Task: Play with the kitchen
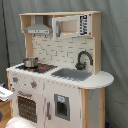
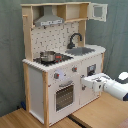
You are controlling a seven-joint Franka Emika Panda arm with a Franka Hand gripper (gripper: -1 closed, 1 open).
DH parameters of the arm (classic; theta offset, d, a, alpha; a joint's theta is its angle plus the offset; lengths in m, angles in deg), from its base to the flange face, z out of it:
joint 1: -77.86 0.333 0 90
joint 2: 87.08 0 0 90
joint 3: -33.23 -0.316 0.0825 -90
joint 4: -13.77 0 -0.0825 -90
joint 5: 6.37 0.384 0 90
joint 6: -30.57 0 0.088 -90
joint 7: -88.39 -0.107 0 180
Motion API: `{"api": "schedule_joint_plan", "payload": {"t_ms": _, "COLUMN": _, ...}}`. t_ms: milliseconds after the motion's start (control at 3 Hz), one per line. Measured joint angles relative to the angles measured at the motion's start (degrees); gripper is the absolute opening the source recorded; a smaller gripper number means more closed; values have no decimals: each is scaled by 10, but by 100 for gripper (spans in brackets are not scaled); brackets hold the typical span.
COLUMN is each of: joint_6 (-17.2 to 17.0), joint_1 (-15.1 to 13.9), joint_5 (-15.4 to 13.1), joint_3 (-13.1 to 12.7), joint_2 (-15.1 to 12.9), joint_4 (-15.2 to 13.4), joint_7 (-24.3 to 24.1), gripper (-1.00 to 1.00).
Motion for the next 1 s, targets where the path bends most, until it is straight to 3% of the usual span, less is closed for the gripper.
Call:
{"api": "schedule_joint_plan", "payload": {"t_ms": 667, "joint_6": -108, "joint_1": 56, "joint_5": 0, "joint_3": 36, "joint_2": 2, "joint_4": 0, "joint_7": 10, "gripper": 100}}
{"api": "schedule_joint_plan", "payload": {"t_ms": 1000, "joint_6": -158, "joint_1": 81, "joint_5": -3, "joint_3": 72, "joint_2": 4, "joint_4": 1, "joint_7": 30, "gripper": 100}}
